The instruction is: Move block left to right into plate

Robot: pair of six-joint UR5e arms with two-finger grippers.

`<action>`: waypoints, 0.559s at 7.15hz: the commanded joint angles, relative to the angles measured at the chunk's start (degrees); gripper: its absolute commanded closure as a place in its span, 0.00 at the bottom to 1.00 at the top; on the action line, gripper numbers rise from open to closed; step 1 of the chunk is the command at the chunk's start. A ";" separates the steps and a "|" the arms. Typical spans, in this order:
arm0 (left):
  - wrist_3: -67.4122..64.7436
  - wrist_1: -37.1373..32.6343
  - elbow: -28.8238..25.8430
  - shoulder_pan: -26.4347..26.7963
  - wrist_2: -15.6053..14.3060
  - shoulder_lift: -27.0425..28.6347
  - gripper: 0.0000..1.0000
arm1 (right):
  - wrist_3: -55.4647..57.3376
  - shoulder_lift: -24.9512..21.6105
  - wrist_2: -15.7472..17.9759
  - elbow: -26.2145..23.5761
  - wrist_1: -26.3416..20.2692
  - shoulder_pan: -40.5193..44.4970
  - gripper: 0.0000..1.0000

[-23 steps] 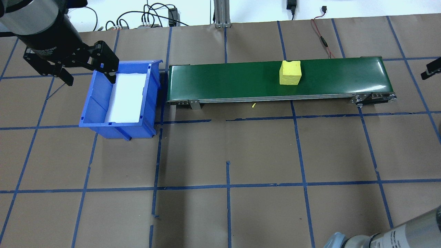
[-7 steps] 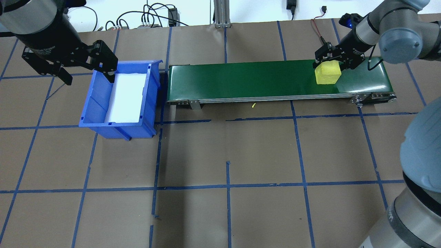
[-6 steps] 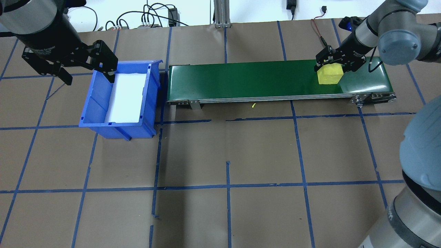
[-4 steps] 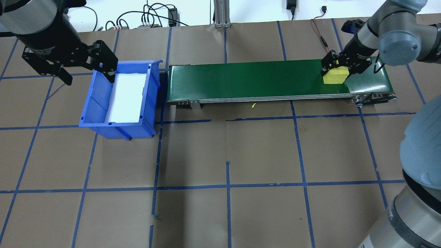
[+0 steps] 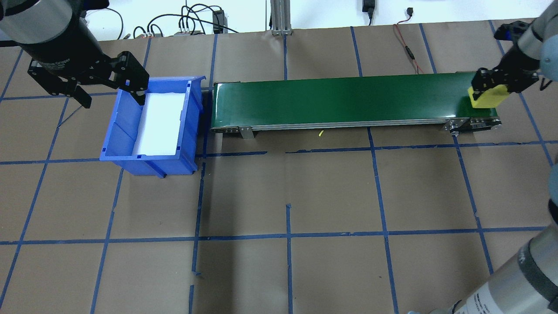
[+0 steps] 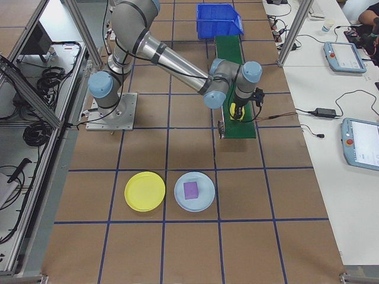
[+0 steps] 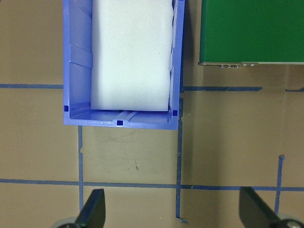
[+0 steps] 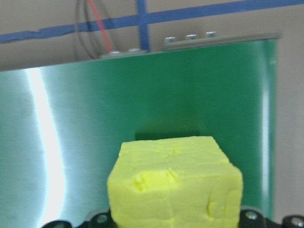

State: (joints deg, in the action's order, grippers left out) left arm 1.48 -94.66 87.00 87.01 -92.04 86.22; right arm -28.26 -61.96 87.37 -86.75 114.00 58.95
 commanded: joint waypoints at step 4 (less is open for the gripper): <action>0.02 0.00 0.10 0.01 0.02 0.00 0.00 | -40.85 -7.21 8.32 -8.94 -2.55 -32.52 0.60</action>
State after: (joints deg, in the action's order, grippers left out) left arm 1.49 -94.66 87.03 87.01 -92.02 86.21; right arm -59.53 -68.30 92.60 -93.21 111.86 34.04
